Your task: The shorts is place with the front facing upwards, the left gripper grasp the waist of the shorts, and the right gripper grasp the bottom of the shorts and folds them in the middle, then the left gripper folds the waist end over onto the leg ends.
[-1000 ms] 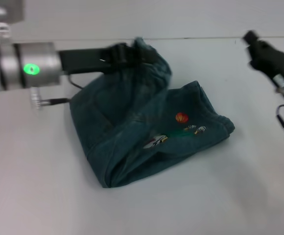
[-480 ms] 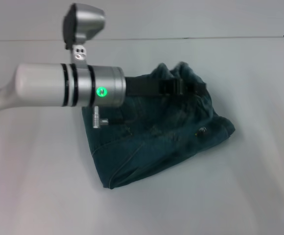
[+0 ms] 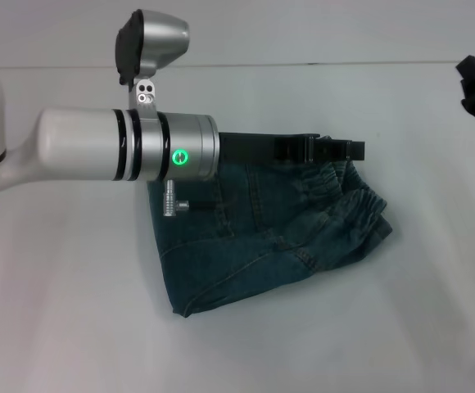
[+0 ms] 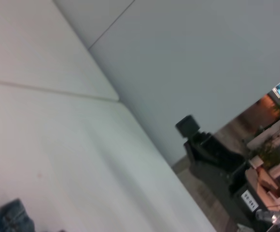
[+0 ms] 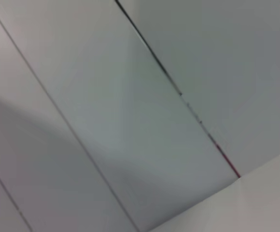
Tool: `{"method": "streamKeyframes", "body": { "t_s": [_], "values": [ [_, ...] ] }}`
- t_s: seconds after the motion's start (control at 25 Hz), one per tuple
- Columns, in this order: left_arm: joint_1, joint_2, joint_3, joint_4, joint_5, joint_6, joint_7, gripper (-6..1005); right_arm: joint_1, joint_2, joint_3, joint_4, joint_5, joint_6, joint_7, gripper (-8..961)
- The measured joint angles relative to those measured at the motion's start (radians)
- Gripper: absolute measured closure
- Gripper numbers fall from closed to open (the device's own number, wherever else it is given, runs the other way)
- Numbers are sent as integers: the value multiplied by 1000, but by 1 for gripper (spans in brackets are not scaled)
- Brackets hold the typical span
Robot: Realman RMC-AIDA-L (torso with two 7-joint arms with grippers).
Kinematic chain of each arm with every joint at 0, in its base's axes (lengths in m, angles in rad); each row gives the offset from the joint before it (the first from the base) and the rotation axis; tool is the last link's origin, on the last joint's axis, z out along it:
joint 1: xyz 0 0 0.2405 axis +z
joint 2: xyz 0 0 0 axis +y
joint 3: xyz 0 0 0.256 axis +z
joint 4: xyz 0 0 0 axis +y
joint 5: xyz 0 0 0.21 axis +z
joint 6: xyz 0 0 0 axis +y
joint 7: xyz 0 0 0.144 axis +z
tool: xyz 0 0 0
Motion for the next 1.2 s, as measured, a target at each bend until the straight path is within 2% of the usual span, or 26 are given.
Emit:
{"method": "streamKeyframes", "body": {
  "t_s": [0.16,0.32,0.52,0.6,0.76,0.88,1.0,1.04,1.2],
  "values": [
    [55,6,-7,29,-77,49,85,445,12,-9,-58,-5,-1,0,32,897],
    [185,8,-15,126,-161,115,181,346,25,-25,-156,-32,-3,9,101,894],
    [327,18,-35,209,-177,160,273,247,34,-24,-249,-92,-2,-62,145,890],
    [383,27,-61,230,-177,203,330,247,42,-31,-342,-134,-3,-121,189,815],
    [465,42,-141,240,-171,297,434,247,58,-40,-618,-306,-3,-290,325,664],
    [533,64,-196,240,-169,357,492,247,51,-38,-858,-482,-3,-404,458,519],
    [583,80,-219,248,-167,400,537,247,27,-33,-1006,-607,-3,-472,536,392],
    [623,90,-223,275,-147,416,553,247,7,-31,-1077,-684,-3,-497,591,361],
    [662,91,-226,325,-84,424,556,247,-30,-31,-1153,-766,-3,-505,642,238]
  ]
}}
